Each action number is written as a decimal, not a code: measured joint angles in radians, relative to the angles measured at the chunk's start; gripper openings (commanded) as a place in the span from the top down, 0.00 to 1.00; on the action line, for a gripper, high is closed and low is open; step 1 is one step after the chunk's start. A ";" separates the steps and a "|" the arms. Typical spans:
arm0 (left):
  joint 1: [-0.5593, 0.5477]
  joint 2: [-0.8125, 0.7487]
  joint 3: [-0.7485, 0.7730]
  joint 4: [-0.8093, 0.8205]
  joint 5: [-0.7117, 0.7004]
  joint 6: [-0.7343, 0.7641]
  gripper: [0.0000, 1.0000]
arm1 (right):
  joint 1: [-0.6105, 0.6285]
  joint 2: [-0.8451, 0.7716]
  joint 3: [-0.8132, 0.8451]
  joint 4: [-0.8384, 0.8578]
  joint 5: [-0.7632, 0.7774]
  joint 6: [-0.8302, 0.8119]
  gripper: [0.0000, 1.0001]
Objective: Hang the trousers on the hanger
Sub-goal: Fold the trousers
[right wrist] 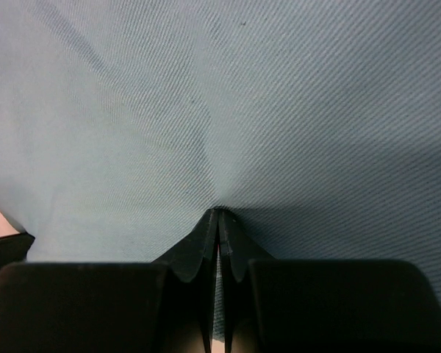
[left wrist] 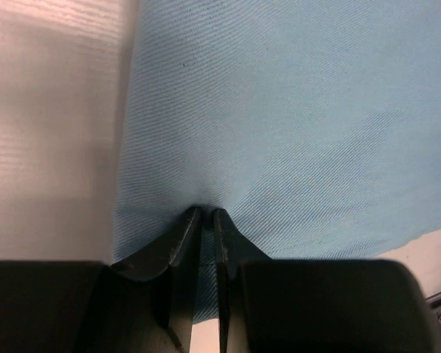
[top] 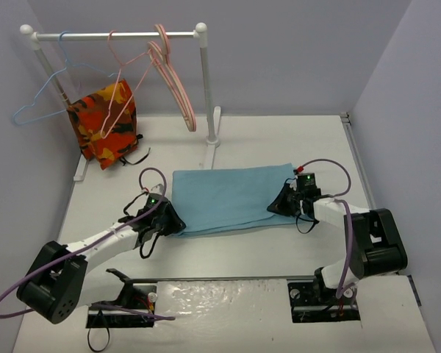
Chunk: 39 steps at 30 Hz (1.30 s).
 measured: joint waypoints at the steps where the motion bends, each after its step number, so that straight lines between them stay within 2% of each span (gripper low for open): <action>1: 0.000 -0.014 -0.017 0.014 0.000 -0.016 0.89 | -0.001 0.006 0.002 0.008 -0.004 -0.001 1.00; 4: 0.000 -0.039 -0.040 0.025 0.004 -0.040 0.86 | 0.000 0.029 0.027 0.009 -0.016 -0.010 1.00; 8: -0.001 -0.048 -0.029 0.002 0.009 -0.031 0.85 | 0.065 0.063 0.146 -0.049 -0.031 -0.043 1.00; 12: 0.007 -0.082 -0.006 -0.066 0.009 0.001 0.85 | 0.203 0.088 0.301 -0.049 -0.063 -0.064 1.00; 16: 0.049 -0.097 0.080 -0.132 0.012 0.060 0.85 | 0.360 0.145 0.433 -0.031 -0.105 -0.075 1.00; 20: 0.116 -0.058 0.179 -0.117 0.022 0.113 0.86 | 0.487 0.257 0.491 0.045 -0.153 -0.070 1.00; 25: 0.174 0.095 0.222 -0.062 0.047 0.142 0.86 | 0.575 0.402 0.438 0.161 -0.195 -0.040 1.00; 30: 0.178 0.255 0.208 0.011 0.085 0.134 0.90 | 0.587 0.473 0.338 0.346 -0.251 0.002 1.00; 34: 0.176 0.287 0.206 0.085 0.115 0.111 0.91 | 0.585 0.467 0.264 0.478 -0.255 0.007 1.00; 39: 0.118 0.247 0.133 0.170 0.107 0.059 0.91 | 0.585 0.408 0.210 0.453 -0.237 -0.043 1.00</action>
